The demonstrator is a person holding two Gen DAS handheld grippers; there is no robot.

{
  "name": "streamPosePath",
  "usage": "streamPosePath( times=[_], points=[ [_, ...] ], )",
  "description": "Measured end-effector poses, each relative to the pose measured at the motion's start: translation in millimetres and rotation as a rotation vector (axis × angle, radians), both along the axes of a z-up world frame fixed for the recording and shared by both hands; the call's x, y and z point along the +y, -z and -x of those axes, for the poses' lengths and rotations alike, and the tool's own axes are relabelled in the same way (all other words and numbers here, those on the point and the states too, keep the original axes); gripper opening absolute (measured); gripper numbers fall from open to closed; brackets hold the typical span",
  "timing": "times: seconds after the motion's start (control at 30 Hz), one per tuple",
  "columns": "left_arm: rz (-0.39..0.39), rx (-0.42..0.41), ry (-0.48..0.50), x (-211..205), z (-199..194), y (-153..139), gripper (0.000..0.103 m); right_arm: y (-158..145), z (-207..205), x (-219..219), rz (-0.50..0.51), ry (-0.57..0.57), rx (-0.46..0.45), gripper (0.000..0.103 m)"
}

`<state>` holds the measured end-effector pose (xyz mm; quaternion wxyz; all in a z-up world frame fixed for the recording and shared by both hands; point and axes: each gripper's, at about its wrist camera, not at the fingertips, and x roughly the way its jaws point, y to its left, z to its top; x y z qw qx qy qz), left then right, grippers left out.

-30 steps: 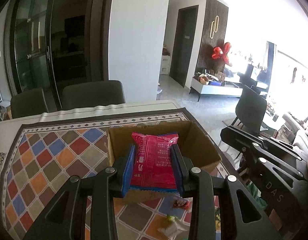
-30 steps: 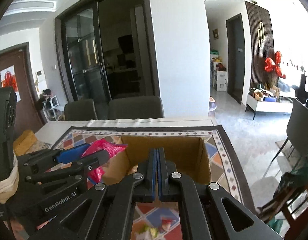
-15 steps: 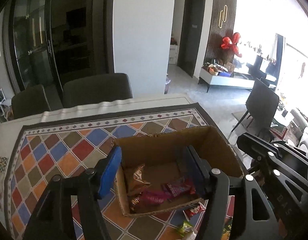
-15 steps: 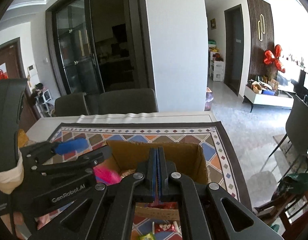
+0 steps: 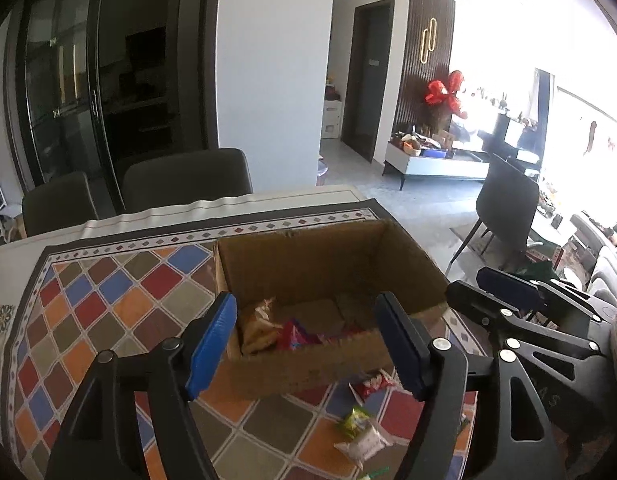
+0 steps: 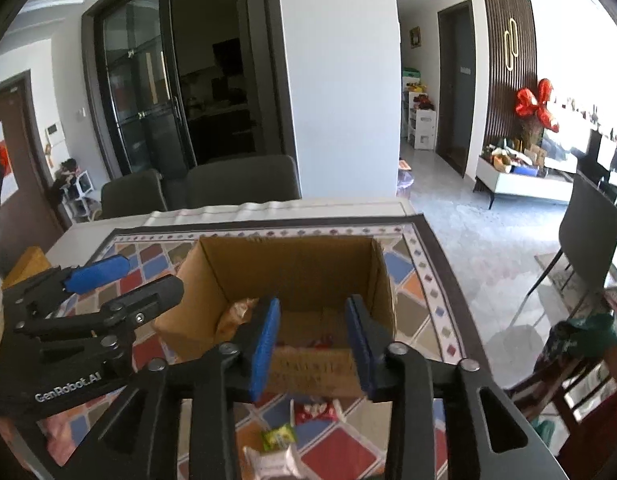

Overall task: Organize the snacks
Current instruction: 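Carry both snacks into the cardboard box and open both tools, then move both tools back over the remaining snacks on the table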

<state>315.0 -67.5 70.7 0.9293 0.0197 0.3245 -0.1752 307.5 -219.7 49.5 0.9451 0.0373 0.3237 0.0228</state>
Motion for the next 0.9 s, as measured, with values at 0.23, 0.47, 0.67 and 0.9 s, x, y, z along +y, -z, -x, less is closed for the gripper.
streamPosePath(
  times=[0.23, 0.47, 0.67, 0.9],
  points=[
    [-0.023, -0.02, -0.002, 4, 46, 13, 0.077, 17, 39, 0, -0.032, -0.014, 0.009, 0.045],
    [-0.016, 0.002, 0.021, 8, 91, 35, 0.078, 33, 81, 0, -0.033, -0.003, 0.018, 0.048],
    [-0.022, 0.02, 0.044, 7, 116, 56, 0.077, 54, 107, -3, -0.027, 0.025, 0.053, 0.05],
    [-0.027, 0.086, 0.084, 5, 128, 88, 0.077, 84, 123, -3, -0.04, 0.02, 0.117, 0.051]
  ],
)
